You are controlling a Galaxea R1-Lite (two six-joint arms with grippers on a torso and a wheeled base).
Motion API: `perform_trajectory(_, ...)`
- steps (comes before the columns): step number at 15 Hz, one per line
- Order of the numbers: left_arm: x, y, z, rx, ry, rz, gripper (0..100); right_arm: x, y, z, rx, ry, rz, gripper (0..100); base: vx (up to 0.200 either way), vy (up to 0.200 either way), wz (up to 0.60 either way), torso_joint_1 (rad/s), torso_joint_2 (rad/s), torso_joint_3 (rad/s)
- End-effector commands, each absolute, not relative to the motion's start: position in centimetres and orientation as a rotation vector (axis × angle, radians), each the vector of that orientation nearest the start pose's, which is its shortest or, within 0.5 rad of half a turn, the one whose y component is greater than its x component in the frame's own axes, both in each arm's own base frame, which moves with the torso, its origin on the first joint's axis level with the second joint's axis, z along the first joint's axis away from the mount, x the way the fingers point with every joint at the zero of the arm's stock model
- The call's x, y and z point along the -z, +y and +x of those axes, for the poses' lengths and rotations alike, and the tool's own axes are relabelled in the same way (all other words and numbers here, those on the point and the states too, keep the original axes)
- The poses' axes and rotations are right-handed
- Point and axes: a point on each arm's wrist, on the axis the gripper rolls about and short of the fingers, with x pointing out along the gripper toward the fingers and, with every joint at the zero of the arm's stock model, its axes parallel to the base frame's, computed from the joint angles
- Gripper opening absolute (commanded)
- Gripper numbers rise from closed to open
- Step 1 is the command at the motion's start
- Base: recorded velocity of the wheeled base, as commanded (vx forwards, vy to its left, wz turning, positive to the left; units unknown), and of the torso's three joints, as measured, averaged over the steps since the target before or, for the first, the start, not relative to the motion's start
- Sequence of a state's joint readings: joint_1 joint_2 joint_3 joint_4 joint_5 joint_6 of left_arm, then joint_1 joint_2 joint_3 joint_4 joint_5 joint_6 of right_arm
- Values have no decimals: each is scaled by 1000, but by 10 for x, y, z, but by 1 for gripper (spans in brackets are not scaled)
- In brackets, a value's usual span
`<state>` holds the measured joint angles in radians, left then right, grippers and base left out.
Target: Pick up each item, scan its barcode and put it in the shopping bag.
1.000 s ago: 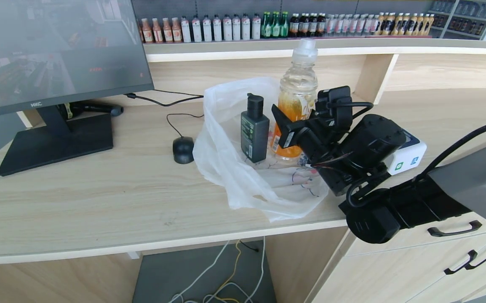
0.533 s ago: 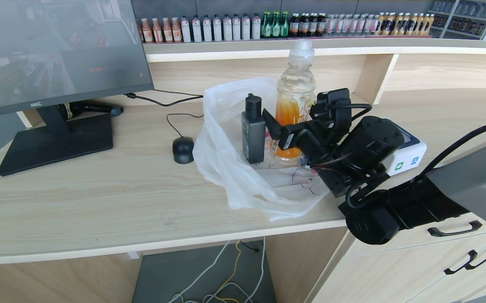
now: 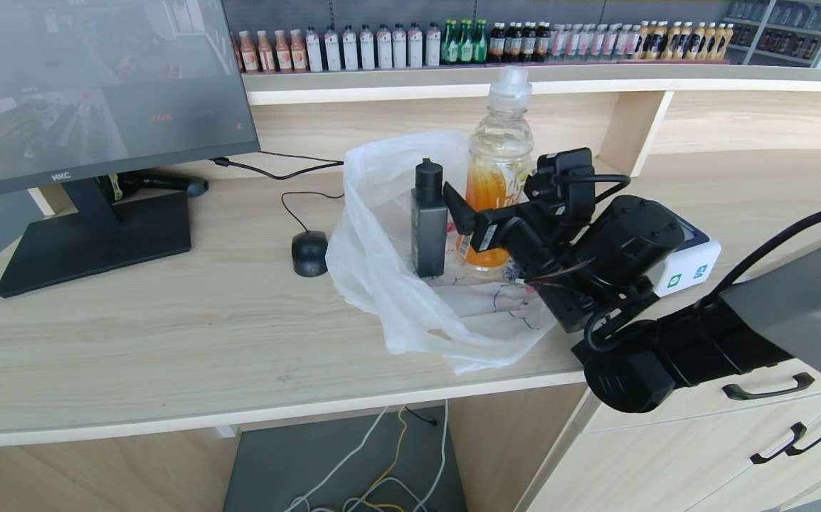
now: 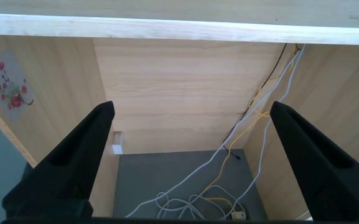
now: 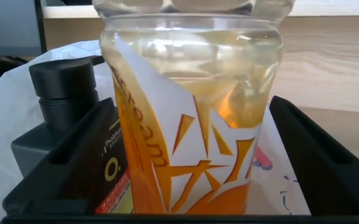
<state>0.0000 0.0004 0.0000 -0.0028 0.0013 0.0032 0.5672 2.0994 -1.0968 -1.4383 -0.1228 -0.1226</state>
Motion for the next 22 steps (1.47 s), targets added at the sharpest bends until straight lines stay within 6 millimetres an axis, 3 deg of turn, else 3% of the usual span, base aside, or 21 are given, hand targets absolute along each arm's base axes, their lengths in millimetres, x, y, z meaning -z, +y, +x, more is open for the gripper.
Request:
perform_trajectory(1, -76, 0, -23, -2, -3, 3, 100, -198, 213, 339, -410, -446, 32, 100, 0, 0, 0, 0, 0, 0)
perform_trajectory(6, -76, 0, -23, -2, -3, 3, 100, -216, 202, 321, -402, -480, 39, 100, 0, 0, 0, 0, 0, 0)
perform_trajectory(9, -76, 0, -23, -2, -3, 3, 100, -226, 177, 278, -407, -466, 30, 100, 0, 0, 0, 0, 0, 0)
perform_trajectory(11, -76, 0, -23, -2, -3, 3, 100, -217, 157, 248, -412, -450, 37, 100, 0, 0, 0, 0, 0, 0)
perform_trajectory(13, -76, 0, -23, -2, -3, 3, 100, -182, 126, 201, -432, -288, 19, 100, 0, 0, 0, 0, 0, 0)
perform_trajectory(16, -76, 0, -23, -2, -3, 3, 100, -178, 100, 160, -430, -275, 20, 100, 0, 0, 0, 0, 0, 0)
perform_trajectory(18, -76, 0, -23, 0, -3, 6, 100, -162, 76, 124, -431, -230, 3, 100, 0, 0, 0, 0, 0, 0)
perform_trajectory(22, -76, 0, -23, -2, -3, 5, 100, -164, 57, 94, -394, -173, 27, 100, 0, 0, 0, 0, 0, 0)
